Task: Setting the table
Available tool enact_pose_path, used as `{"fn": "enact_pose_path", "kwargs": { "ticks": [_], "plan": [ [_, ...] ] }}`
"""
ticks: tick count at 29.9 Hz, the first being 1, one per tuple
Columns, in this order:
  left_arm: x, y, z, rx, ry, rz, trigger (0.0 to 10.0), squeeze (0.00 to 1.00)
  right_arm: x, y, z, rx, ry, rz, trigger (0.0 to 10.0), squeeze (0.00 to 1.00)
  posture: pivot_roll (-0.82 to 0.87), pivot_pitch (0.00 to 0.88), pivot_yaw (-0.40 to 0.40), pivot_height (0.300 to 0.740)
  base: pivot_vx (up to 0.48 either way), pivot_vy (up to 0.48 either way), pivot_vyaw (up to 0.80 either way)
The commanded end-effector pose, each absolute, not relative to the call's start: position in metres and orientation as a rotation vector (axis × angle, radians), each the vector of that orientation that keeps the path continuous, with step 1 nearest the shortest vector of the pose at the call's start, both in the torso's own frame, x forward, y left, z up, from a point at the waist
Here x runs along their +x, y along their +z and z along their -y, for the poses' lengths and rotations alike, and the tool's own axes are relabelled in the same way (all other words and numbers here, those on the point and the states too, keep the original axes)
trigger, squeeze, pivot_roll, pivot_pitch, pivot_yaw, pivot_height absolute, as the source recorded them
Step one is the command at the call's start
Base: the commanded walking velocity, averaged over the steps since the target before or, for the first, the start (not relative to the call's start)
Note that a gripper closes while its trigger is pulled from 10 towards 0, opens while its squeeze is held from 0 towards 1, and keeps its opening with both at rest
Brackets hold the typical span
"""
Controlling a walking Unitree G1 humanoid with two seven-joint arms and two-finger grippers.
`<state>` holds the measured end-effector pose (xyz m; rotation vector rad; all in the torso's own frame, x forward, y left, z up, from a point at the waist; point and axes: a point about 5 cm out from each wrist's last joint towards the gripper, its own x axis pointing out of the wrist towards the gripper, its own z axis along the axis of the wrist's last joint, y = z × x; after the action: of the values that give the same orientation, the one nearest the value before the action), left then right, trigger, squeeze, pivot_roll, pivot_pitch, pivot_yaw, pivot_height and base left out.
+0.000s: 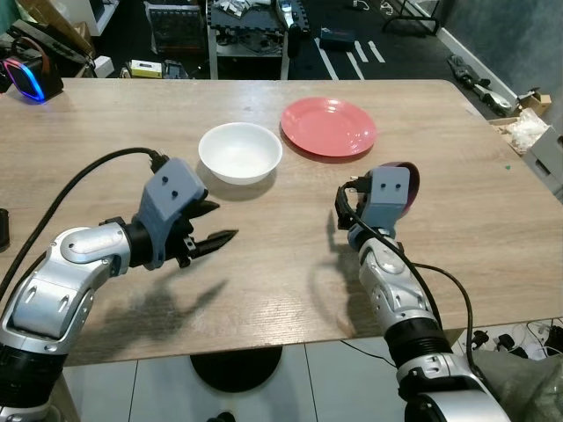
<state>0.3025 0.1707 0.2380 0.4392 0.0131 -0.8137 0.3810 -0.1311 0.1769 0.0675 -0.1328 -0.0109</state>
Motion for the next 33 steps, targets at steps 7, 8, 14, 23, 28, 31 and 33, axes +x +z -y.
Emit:
{"fn": "enact_pose_path", "kwargs": {
  "ticks": [7, 8, 14, 23, 28, 31, 33],
  "plan": [
    [0.301, 0.246, -0.164, 0.448, -0.826, 0.038, 10.0, 0.00, 0.374, 0.241, 0.138, 0.180, 0.026, 0.375, 10.0, 0.00, 0.14, 0.170, 0.021, 0.740, 0.000, 0.000, 0.00],
    [0.301, 0.247, -0.162, 0.445, -0.828, 0.046, 10.0, 0.00, 0.372, 0.250, 0.141, 0.189, 0.025, 0.409, 10.0, 0.00, 0.14, 0.169, 0.022, 0.740, 0.000, 0.000, 0.00],
    [0.304, 0.249, -0.153, 0.424, -0.844, 0.076, 10.0, 0.00, 0.378, 0.255, 0.158, 0.150, -0.035, 0.425, 10.0, 0.00, 0.13, 0.166, 0.023, 0.740, 0.000, 0.000, 0.00],
    [0.317, 0.239, -0.135, 0.381, -0.855, 0.079, 10.0, 0.00, 0.375, 0.211, 0.174, 0.140, -0.128, 0.295, 10.0, 0.00, 0.12, 0.170, 0.022, 0.740, 0.000, 0.000, 0.00],
    [0.317, 0.242, -0.130, 0.370, -0.862, 0.092, 10.0, 0.00, 0.368, 0.213, 0.178, 0.146, -0.133, 0.316, 10.0, 0.00, 0.11, 0.170, 0.027, 0.740, 0.000, 0.000, 0.00],
    [0.318, 0.239, -0.131, 0.375, -0.856, 0.083, 10.0, 0.00, 0.367, 0.209, 0.178, 0.139, -0.124, 0.306, 10.0, 0.00, 0.10, 0.168, 0.029, 0.740, 0.000, 0.000, 0.00],
    [0.320, 0.236, -0.132, 0.379, -0.841, 0.071, 10.0, 0.00, 0.366, 0.203, 0.177, 0.129, -0.116, 0.287, 10.0, 0.00, 0.10, 0.167, 0.028, 0.740, 0.000, 0.000, 0.00]
  ]
}}
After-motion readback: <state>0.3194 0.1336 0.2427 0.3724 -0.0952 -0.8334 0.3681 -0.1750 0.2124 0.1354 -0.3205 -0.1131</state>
